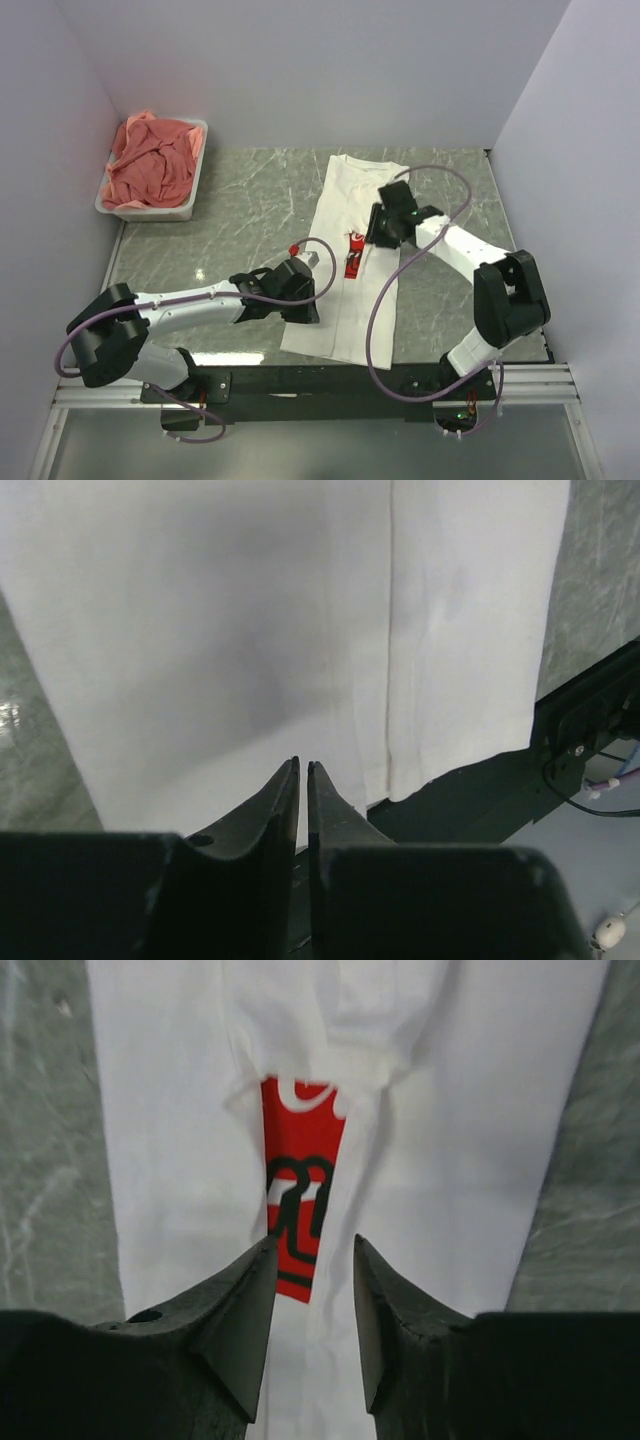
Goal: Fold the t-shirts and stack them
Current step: Fold the tshirt
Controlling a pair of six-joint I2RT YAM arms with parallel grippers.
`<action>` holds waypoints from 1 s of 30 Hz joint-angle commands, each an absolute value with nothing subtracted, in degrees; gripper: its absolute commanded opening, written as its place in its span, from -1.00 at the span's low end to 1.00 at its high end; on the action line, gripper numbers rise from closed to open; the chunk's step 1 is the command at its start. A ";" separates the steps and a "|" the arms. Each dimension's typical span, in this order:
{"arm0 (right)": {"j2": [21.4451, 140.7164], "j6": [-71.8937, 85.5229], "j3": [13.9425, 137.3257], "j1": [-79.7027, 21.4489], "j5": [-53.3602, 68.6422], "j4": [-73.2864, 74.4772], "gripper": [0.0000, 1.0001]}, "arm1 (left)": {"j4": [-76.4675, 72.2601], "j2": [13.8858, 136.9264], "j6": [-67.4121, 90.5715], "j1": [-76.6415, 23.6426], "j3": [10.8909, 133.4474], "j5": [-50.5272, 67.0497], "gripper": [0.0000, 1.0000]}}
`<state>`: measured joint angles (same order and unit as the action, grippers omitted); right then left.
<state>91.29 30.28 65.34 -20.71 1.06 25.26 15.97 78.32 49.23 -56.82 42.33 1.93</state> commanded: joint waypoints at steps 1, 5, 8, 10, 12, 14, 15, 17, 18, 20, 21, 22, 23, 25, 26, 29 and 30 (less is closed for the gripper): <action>88.86 34.89 60.13 -24.16 -1.84 17.85 -0.16 | 10.99 79.45 49.13 -56.78 41.84 5.97 -0.73; 92.27 36.03 58.36 -24.61 -2.02 15.47 -0.23 | 9.85 80.33 49.04 -56.78 42.01 6.50 -0.74; 95.00 36.21 59.14 -24.61 -1.76 14.06 -0.31 | 9.06 81.30 49.22 -56.78 41.84 7.29 -0.75; 95.97 36.39 59.68 -24.79 -2.02 13.80 -0.33 | 8.44 81.83 49.48 -57.04 41.49 7.64 -0.76; 96.94 36.56 60.12 -24.96 -2.46 13.54 -0.34 | 7.83 82.44 49.57 -57.65 41.31 7.65 -0.76; 97.99 36.56 60.99 -25.13 -3.68 14.06 -0.35 | 7.56 82.88 49.75 -58.01 41.13 7.82 -0.77; 98.17 36.30 61.26 -25.22 -4.13 14.76 -0.36 | 7.38 83.32 49.83 -58.18 41.13 8.00 -0.77; 98.17 36.21 61.26 -25.14 -5.44 15.20 -0.37 | 7.21 83.67 49.92 -58.62 41.31 7.91 -0.78; 98.17 36.12 61.26 -25.05 -5.71 15.03 -0.37 | 7.03 84.02 50.01 -59.06 41.31 7.82 -0.78; 98.35 36.12 61.43 -25.05 -5.98 15.12 -0.37 | 6.86 84.20 50.01 -59.32 41.22 7.91 -0.78; 98.52 36.04 61.61 -25.14 -5.98 15.12 -0.37 | 6.77 84.72 50.01 -59.41 41.13 7.91 -0.78; 98.79 36.04 61.70 -25.14 -5.89 15.12 -0.37 | 6.68 84.81 50.10 -59.41 41.13 8.00 -0.78; 99.49 36.12 62.13 -25.22 -5.80 15.03 -0.38 | 6.68 85.08 50.10 -59.59 41.22 8.09 -0.80; 100.28 36.04 62.66 -25.31 -5.71 15.12 -0.41 | 6.59 85.52 50.01 -59.76 41.22 8.09 -0.80; 101.07 36.04 63.36 -25.40 -5.97 15.47 -0.42 | 6.59 85.52 50.10 -59.77 41.22 8.00 -0.81; 101.34 36.03 63.46 -25.75 -7.12 16.00 -0.43 | 6.59 85.69 50.10 -59.94 41.05 8.00 -0.81; 101.25 36.12 63.37 -25.66 -7.21 15.82 -0.43 | 6.50 85.52 50.18 -60.03 41.04 8.09 -0.81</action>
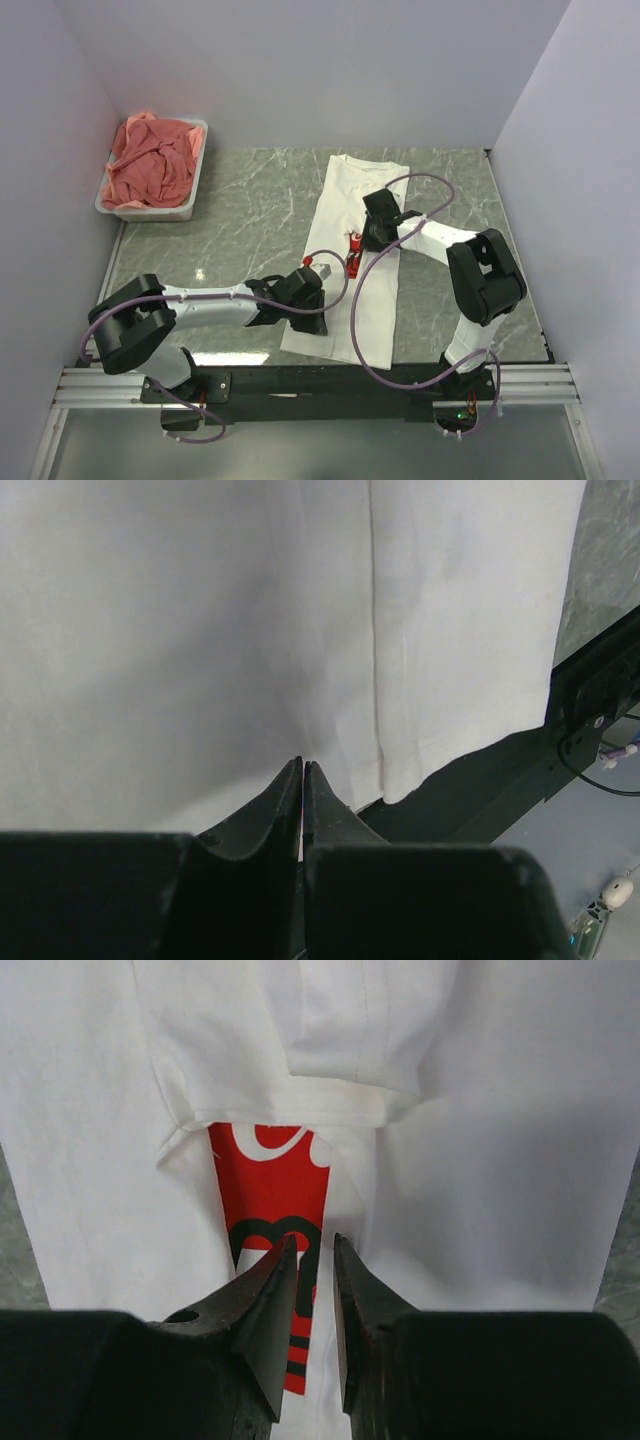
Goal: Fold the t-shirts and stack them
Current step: Fold the tshirt
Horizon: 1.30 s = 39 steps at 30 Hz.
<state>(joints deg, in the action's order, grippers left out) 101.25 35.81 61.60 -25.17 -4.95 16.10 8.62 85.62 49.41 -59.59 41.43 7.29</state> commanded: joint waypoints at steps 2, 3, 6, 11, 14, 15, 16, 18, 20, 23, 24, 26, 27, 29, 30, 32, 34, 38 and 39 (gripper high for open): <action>100.81 36.12 63.11 -25.75 -7.56 15.82 -0.43 | 6.42 85.60 50.36 -60.12 40.70 8.09 -0.81; 100.64 36.21 63.02 -25.75 -7.82 15.91 -0.43 | 6.15 85.61 50.45 -60.29 40.52 8.17 -0.81; 99.23 36.21 62.32 -25.84 -7.73 15.56 -0.43 | 5.89 85.87 50.89 -60.64 39.99 8.17 -0.82; 97.47 36.30 61.35 -25.49 -8.88 15.73 -0.43 | 5.80 85.96 50.98 -60.82 39.11 7.73 -0.82; 98.26 36.12 61.52 -25.31 -9.14 16.08 -0.43 | 5.89 86.04 50.80 -60.82 39.11 7.82 -0.83; 98.44 36.04 61.78 -25.40 -9.40 16.08 -0.43 | 5.89 86.13 50.63 -60.99 39.20 7.82 -0.83; 98.87 36.12 61.79 -25.40 -9.40 16.00 -0.43 | 5.98 86.13 50.54 -61.00 39.29 7.82 -0.83; 99.31 35.86 62.22 -25.40 -10.19 15.91 -0.43 | 5.98 86.31 50.54 -61.00 39.37 7.91 -0.84; 100.37 35.77 63.10 -25.40 -11.07 16.35 -0.44 | 5.98 86.31 50.62 -61.35 39.29 7.91 -0.83; 101.16 35.42 63.63 -25.14 -11.69 16.35 -0.44 | 6.06 86.22 50.54 -61.44 39.29 7.82 -0.84; 101.42 35.33 63.89 -25.14 -11.86 16.35 -0.44 | 6.06 86.22 50.54 -61.52 39.20 7.82 -0.84; 102.39 35.33 64.68 -25.05 -11.60 16.35 -0.45 | 6.06 86.13 50.62 -61.52 39.20 7.82 -0.84; 102.65 35.16 64.95 -25.14 -11.34 16.26 -0.49 | 5.98 86.22 50.63 -61.52 39.11 7.74 -0.84; 103.53 35.24 65.65 -25.14 -10.72 16.17 -0.50 | 5.98 86.22 50.54 -61.52 39.29 7.65 -0.84; 103.80 35.24 65.92 -25.22 -10.64 16.08 -0.52 | 6.06 86.22 50.54 -61.61 39.20 7.73 -0.84; 104.41 35.51 66.44 -25.40 -9.76 15.91 -0.53 | 5.80 86.48 50.62 -61.70 39.46 7.91 -0.84; 105.02 35.68 66.80 -25.84 -9.41 15.65 -0.53 | 5.63 86.66 50.54 -61.79 39.55 8.17 -0.84; 106.96 36.21 67.06 -26.45 -8.44 15.12 -0.53 | 5.71 87.10 50.45 -61.96 39.81 8.35 -0.84; 107.14 36.30 66.97 -26.54 -8.09 14.68 -0.54 | 5.71 87.19 50.45 -62.05 39.81 8.35 -0.84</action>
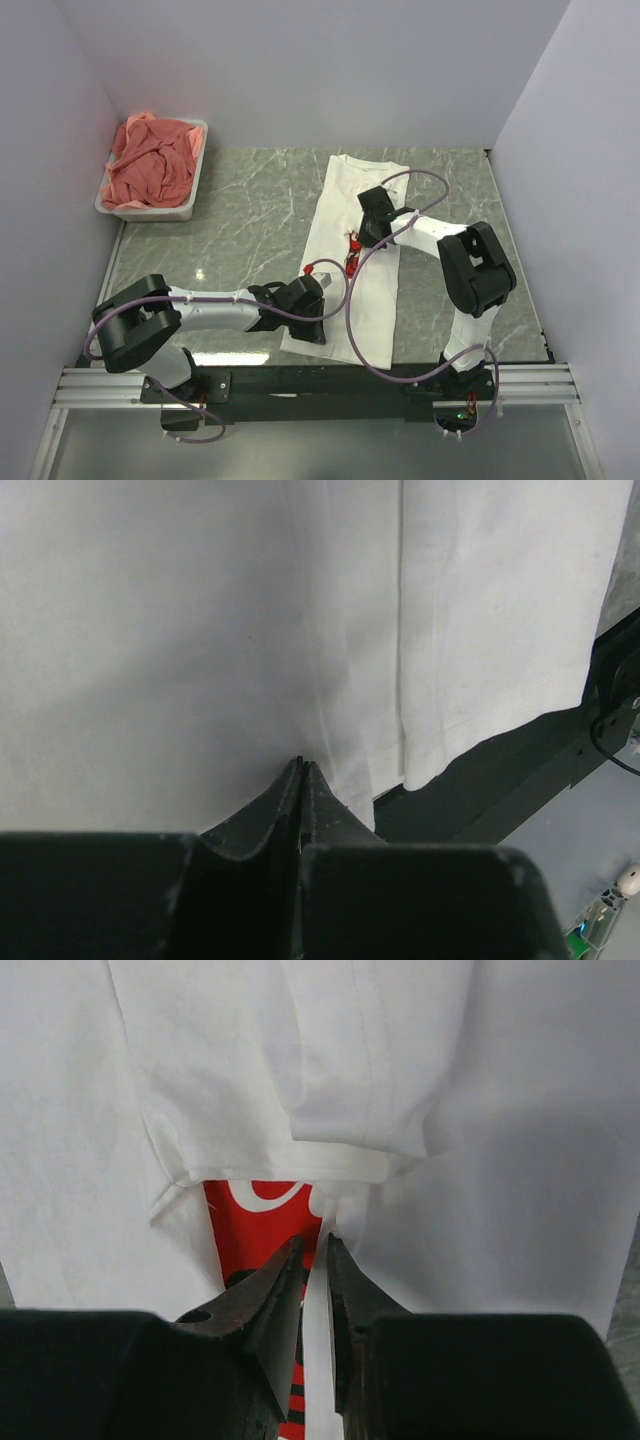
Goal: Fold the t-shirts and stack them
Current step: Fold the tshirt
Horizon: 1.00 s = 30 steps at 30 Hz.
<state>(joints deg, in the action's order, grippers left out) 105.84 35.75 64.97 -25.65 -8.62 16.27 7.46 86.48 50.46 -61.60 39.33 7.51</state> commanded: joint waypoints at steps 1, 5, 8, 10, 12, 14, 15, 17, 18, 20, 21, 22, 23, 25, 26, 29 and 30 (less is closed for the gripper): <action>107.75 36.47 66.45 -26.54 -7.74 14.24 -0.54 | 5.71 87.27 50.45 -62.14 39.99 8.35 -0.84; 107.58 36.56 65.48 -26.54 -7.29 13.89 -0.54 | 6.15 86.75 50.45 -62.23 40.43 8.17 -0.84; 105.13 35.95 65.39 -26.37 -7.56 14.76 -0.53 | 7.03 85.09 50.27 -62.23 40.96 8.09 -0.78; 102.41 35.51 65.74 -26.28 -7.30 15.82 -0.49 | 6.77 84.38 50.10 -62.23 41.31 8.52 -0.70; 99.60 35.07 65.92 -26.02 -6.95 17.39 -0.41 | 7.03 84.37 49.75 -62.23 41.75 8.96 -0.67; 97.22 34.98 65.39 -25.49 -5.98 18.10 -0.32 | 7.12 84.99 49.22 -62.23 42.19 10.02 -0.67; 95.81 34.89 64.96 -25.31 -5.72 18.63 -0.30 | 7.12 84.99 49.22 -62.23 42.19 10.63 -0.67; 91.77 35.07 63.37 -24.61 -4.93 19.25 -0.27 | 6.94 84.29 49.04 -62.23 41.84 11.68 -0.66; 90.37 34.98 62.59 -24.52 -4.40 19.60 -0.26 | 6.94 83.94 48.87 -62.31 41.66 11.86 -0.64; 86.06 35.33 60.21 -24.43 -3.69 19.95 -0.25 | 7.03 83.58 48.43 -62.31 41.57 12.39 -0.61; 84.83 35.51 59.42 -24.43 -2.82 20.39 -0.25 | 7.03 83.85 48.34 -62.40 41.75 12.65 -0.61; 82.20 35.86 57.41 -24.43 -2.03 20.56 -0.25 | 6.94 84.20 48.25 -62.49 41.75 12.92 -0.63; 80.96 36.38 56.44 -24.43 -1.59 20.65 -0.26 | 6.68 84.90 48.25 -62.75 41.66 13.27 -0.64; 77.27 36.82 52.85 -24.43 -0.09 21.27 -0.25 | 6.07 85.51 48.69 -63.19 41.49 14.41 -0.67; 75.95 37.17 51.43 -24.52 -0.17 21.53 -0.26 | 5.46 85.95 48.78 -63.80 41.40 14.68 -0.67; 70.15 38.31 45.63 -24.52 2.89 22.15 -0.26 | 5.01 87.70 49.22 -65.12 41.22 15.29 -0.67; 67.44 38.76 43.96 -24.52 3.51 22.58 -0.26 | 4.92 88.32 49.22 -65.39 41.22 15.47 -0.67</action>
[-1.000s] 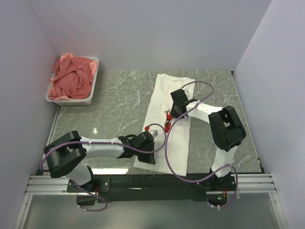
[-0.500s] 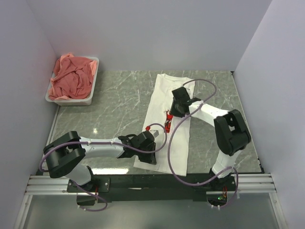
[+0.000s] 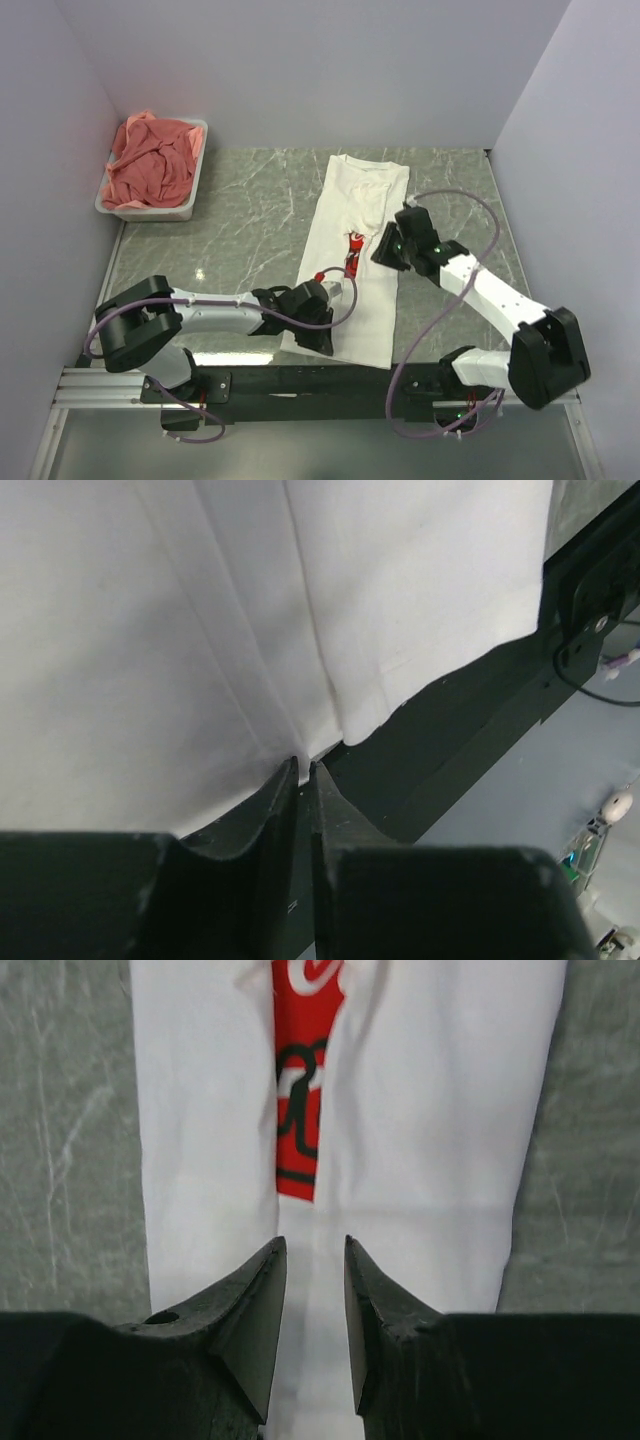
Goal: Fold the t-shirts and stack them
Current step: Fold the tshirt
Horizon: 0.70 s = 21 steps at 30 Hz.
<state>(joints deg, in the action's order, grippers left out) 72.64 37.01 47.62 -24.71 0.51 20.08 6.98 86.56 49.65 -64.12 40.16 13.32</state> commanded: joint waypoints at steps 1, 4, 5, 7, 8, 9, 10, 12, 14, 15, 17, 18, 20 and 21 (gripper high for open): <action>66.11 39.11 41.16 -24.61 4.99 22.94 -0.26 | 4.83 88.94 49.31 -65.65 41.31 15.73 -0.70; 60.57 40.86 36.06 -24.96 7.02 25.92 -0.26 | 5.71 89.74 49.22 -65.74 41.57 15.38 -0.72; 57.60 41.74 33.69 -25.05 7.55 27.67 -0.26 | 7.02 88.78 49.04 -65.66 42.01 14.16 -0.71; 54.42 43.23 31.57 -25.14 8.35 30.13 -0.26 | 8.60 87.28 48.35 -65.39 42.89 13.11 -0.70; 52.93 43.59 30.68 -25.22 10.00 32.58 -0.26 | 9.57 85.36 48.25 -64.78 43.24 12.75 -0.68; 50.13 43.85 29.80 -25.31 10.72 34.17 -0.25 | 10.28 84.12 48.08 -64.25 43.68 12.48 -0.67; 48.71 44.29 28.32 -25.31 11.33 35.84 -0.26 | 11.68 82.98 47.99 -63.73 43.77 12.13 -0.62; 44.67 45.43 26.20 -25.23 13.00 40.75 -0.26 | 13.26 79.64 47.99 -61.01 43.59 12.13 -0.57; 42.11 46.58 24.97 -25.40 14.32 43.75 -0.25 | 15.46 75.70 48.51 -57.42 42.81 12.30 -0.56; 40.10 46.84 24.00 -25.40 15.20 46.64 -0.25 | 16.51 74.37 48.78 -56.17 41.93 11.87 -0.55; 38.42 47.72 23.12 -25.40 15.82 49.03 -0.25 | 20.28 70.95 49.48 -53.11 41.05 9.77 -0.49; 37.28 47.81 22.68 -25.40 16.26 51.22 -0.25 | 21.61 69.97 49.83 -52.13 40.35 9.23 -0.46; 36.65 47.46 22.50 -25.31 16.08 52.99 -0.25 | 23.63 67.08 50.36 -49.24 39.21 8.70 -0.39; 36.48 47.29 22.33 -25.31 16.35 53.96 -0.25 | 25.12 66.02 50.80 -48.35 37.81 8.44 -0.35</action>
<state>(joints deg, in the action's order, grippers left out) 37.74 46.61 22.68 -24.99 14.63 48.25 18.81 69.01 49.47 -50.61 40.29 10.50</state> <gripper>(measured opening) 0.372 0.310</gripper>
